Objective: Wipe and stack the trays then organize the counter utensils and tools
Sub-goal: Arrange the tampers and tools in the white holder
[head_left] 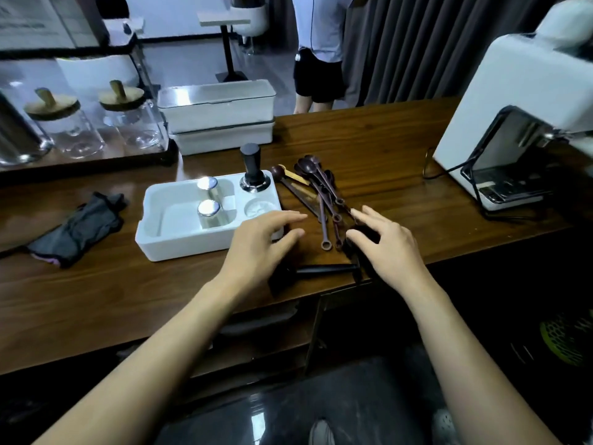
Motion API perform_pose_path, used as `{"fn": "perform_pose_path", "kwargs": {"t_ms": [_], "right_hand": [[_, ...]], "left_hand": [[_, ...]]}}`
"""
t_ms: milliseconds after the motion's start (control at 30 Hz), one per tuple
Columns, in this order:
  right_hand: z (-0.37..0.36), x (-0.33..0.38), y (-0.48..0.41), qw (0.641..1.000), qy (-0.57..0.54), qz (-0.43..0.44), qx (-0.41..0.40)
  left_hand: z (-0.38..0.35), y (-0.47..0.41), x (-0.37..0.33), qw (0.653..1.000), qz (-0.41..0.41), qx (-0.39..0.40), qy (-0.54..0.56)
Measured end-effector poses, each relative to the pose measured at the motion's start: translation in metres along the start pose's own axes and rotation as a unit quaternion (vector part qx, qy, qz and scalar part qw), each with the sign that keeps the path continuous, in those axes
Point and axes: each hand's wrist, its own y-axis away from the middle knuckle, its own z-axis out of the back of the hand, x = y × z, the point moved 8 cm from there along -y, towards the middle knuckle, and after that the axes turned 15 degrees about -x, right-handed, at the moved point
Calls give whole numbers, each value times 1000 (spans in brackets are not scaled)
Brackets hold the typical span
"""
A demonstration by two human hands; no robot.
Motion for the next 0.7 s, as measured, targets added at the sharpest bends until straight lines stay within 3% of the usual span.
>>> {"fn": "perform_pose_path", "kwargs": {"t_ms": [500, 700], "right_hand": [[-6, -40, -4, 995, -52, 11, 83], [-3, -40, -20, 996, -69, 7, 52]], "left_hand": [[4, -5, 17, 996, 70, -64, -4], [22, 0, 22, 993, 69, -90, -33]]}}
